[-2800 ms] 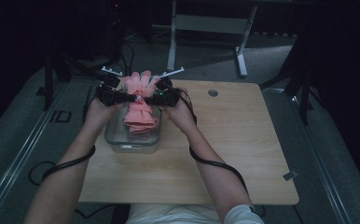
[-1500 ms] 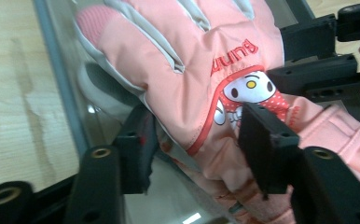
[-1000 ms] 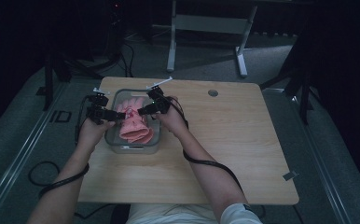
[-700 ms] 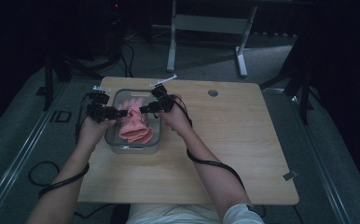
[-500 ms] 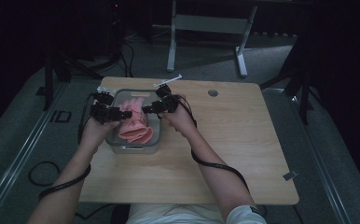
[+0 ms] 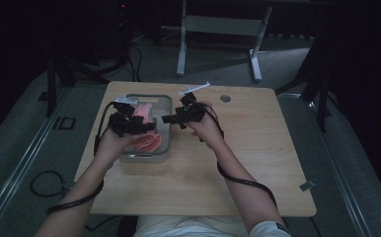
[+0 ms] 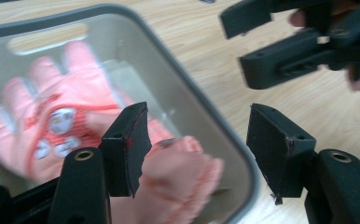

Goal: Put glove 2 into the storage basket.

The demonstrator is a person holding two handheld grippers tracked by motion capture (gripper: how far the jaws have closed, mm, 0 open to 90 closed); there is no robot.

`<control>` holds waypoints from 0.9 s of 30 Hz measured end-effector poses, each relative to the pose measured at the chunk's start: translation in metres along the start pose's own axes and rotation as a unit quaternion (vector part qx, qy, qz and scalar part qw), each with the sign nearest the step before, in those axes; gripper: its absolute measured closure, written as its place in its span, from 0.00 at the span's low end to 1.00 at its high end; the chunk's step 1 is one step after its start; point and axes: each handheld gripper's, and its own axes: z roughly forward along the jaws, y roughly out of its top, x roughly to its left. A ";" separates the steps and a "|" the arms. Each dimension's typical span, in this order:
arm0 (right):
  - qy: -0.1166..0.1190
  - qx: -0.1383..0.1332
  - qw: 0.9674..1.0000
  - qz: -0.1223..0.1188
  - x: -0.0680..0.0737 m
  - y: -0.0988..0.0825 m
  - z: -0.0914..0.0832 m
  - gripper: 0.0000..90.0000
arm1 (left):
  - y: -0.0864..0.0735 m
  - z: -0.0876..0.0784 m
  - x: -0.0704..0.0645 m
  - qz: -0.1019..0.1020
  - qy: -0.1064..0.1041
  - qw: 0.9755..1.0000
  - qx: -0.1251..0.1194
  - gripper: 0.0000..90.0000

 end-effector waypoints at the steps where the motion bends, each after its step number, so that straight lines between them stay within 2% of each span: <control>1: -0.002 0.000 1.000 0.001 -0.001 -0.002 -0.001 0.25 | 0.000 0.001 -0.003 0.004 -0.005 1.000 -0.001 0.40; 3: -0.005 0.000 1.000 -0.002 -0.002 -0.003 -0.002 0.25 | 0.000 0.002 -0.005 0.007 -0.007 1.000 0.000 0.37; 4: -0.007 0.001 1.000 -0.004 -0.003 -0.005 -0.003 0.24 | 0.001 0.005 -0.014 0.019 -0.010 1.000 0.001 0.37; 5: -0.003 0.000 1.000 -0.004 -0.006 -0.009 -0.005 0.21 | 0.001 0.006 -0.017 0.029 -0.013 0.999 -0.004 0.33; 8: -0.005 -0.002 1.000 -0.004 -0.009 -0.013 -0.009 0.19 | 0.001 0.009 -0.025 0.041 -0.031 0.999 -0.016 0.28; 10: -0.008 -0.002 1.000 -0.008 -0.010 -0.016 -0.012 0.19 | 0.001 0.013 -0.029 0.055 -0.041 0.998 -0.008 0.22; 11: -0.010 -0.002 1.000 -0.009 -0.010 -0.018 -0.013 0.19 | 0.000 0.016 -0.032 0.064 -0.040 0.997 -0.005 0.19; 17: -0.014 0.000 1.000 -0.009 -0.017 -0.028 -0.019 0.19 | -0.001 0.024 -0.044 0.073 -0.050 0.996 -0.003 0.15; 21: -0.017 0.000 1.000 -0.006 -0.021 -0.034 -0.022 0.19 | 0.000 0.027 -0.051 0.088 -0.055 0.995 -0.002 0.02; 27: -0.026 -0.001 1.000 -0.008 -0.026 -0.044 -0.028 0.19 | -0.001 0.034 -0.066 0.113 -0.062 0.992 -0.013 0.02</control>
